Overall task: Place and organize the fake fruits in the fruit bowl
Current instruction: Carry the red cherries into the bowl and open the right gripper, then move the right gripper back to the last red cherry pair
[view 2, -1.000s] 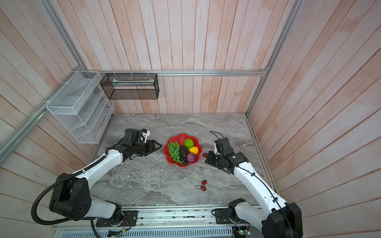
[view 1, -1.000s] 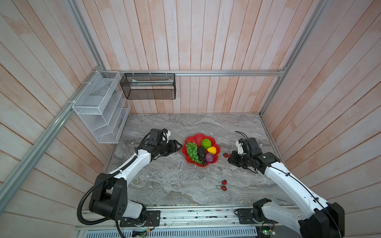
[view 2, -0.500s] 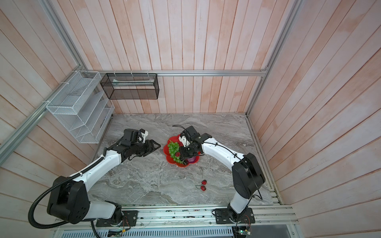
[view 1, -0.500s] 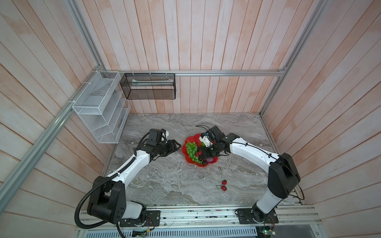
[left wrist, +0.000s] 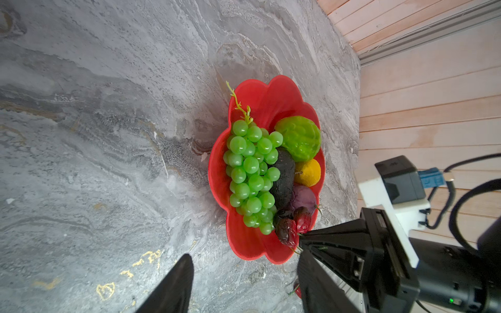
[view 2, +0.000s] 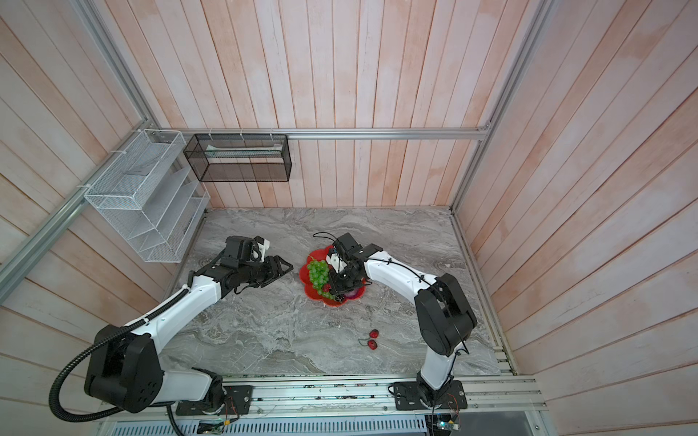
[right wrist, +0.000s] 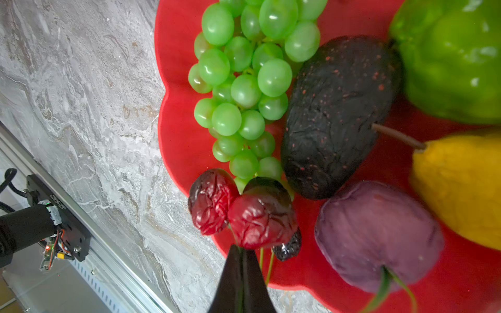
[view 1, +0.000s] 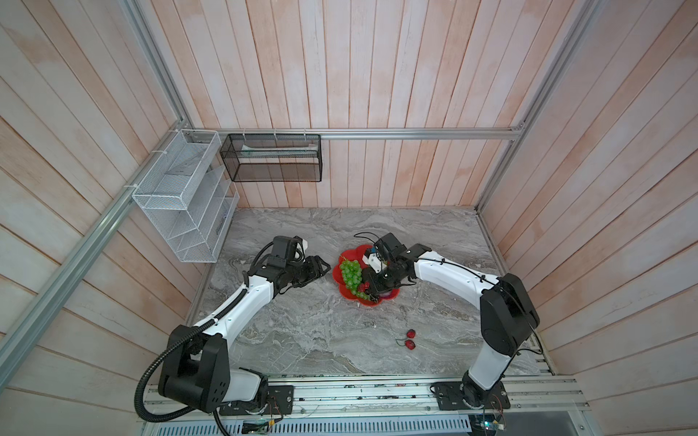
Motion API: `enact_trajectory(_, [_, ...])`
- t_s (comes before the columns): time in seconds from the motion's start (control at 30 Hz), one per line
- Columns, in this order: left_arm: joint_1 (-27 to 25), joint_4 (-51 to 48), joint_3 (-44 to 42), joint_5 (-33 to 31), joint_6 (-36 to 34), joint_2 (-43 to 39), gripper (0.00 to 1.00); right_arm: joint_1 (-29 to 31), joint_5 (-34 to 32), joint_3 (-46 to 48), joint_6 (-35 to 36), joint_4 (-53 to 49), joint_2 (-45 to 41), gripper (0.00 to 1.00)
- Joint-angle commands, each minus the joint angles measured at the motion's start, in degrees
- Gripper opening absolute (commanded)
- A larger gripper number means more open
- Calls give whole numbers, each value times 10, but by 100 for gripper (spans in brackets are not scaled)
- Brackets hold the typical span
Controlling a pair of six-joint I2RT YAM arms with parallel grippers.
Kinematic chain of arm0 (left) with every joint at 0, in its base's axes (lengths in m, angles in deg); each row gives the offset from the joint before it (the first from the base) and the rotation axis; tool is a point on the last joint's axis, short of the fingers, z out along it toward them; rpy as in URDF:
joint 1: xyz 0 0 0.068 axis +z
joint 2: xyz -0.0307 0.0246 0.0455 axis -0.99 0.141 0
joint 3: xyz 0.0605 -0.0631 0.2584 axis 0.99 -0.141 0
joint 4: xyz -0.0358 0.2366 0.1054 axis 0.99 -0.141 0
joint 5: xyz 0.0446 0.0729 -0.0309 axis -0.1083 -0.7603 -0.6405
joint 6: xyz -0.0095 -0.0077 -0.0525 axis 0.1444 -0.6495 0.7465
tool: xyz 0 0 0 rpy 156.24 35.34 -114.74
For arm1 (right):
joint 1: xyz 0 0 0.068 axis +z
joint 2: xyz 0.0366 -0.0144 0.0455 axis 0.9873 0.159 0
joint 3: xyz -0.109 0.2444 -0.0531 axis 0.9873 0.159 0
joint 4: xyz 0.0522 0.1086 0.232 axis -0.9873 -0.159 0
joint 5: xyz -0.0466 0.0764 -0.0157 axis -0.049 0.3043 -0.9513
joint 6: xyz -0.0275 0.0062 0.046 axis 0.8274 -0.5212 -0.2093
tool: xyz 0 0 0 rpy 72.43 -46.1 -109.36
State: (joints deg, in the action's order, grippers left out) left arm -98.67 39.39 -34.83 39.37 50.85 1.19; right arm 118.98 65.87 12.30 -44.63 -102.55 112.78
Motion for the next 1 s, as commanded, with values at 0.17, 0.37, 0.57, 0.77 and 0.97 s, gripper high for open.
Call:
enact_trajectory(0.17, [3, -2, 14, -6, 5, 3, 64, -5, -46, -17, 25, -33, -13, 30])
enact_trajectory(0.37, [3, -13, 26, -11, -5, 6, 64, -5, -57, -50, 19, -53, -41, 31])
enact_trajectory(0.57, [3, -17, 38, -12, -12, 19, 64, -4, -75, -29, 5, -55, -81, 34])
enact_trajectory(0.77, [3, -6, 42, -9, -10, 28, 64, -5, -106, 37, -32, -48, -149, 39])
enact_trajectory(0.97, [3, 9, 46, -12, -10, 30, 64, 3, -144, 181, -130, -52, -254, 41])
